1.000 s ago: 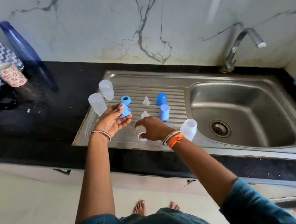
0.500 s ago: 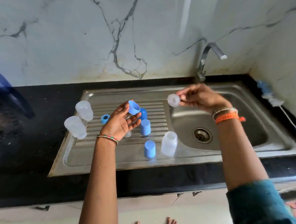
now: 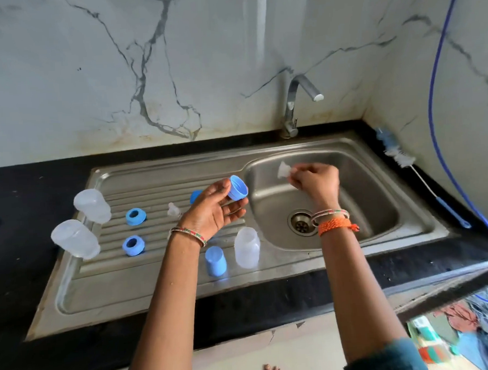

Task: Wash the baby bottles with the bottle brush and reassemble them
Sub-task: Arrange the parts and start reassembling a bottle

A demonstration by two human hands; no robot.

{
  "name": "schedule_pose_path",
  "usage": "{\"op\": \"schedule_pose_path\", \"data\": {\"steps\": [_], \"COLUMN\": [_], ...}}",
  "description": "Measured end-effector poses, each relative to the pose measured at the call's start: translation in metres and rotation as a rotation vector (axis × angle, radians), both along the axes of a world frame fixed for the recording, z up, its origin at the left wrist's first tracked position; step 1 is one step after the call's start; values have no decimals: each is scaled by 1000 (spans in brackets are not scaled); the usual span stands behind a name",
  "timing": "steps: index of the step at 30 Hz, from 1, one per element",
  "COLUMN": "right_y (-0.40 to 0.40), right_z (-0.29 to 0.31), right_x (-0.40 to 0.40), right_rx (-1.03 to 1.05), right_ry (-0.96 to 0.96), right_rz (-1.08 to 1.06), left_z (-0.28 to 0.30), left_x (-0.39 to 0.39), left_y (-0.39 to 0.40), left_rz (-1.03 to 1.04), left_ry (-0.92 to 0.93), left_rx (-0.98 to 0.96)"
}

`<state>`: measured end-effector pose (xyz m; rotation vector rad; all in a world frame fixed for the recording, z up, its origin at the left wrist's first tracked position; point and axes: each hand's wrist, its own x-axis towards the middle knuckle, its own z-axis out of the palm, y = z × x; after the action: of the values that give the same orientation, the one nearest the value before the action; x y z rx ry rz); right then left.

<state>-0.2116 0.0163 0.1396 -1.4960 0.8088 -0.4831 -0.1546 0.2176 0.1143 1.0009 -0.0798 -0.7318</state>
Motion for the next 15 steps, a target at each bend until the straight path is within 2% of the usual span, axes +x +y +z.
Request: {"op": "schedule_pose_path", "data": {"steps": [2, 3, 5, 10, 13, 15], "right_y": [28, 42, 68, 91, 97, 95], "right_z": [10, 16, 18, 18, 23, 24], "right_x": [13, 16, 19, 17, 16, 16], "right_rx": [207, 225, 90, -611, -757, -722], "right_ry": [-227, -273, -282, -64, -61, -99], "right_rz": [123, 206, 364, 588, 518, 420], "left_z": [0, 1, 4, 5, 4, 6], "left_x": [-1, 0, 1, 1, 1, 3], "left_y": [-1, -2, 3, 21, 26, 30], "left_rz": [6, 18, 53, 111, 186, 215], "left_ry": [24, 36, 61, 93, 177, 209], "left_rx": [11, 10, -3, -5, -96, -163]}}
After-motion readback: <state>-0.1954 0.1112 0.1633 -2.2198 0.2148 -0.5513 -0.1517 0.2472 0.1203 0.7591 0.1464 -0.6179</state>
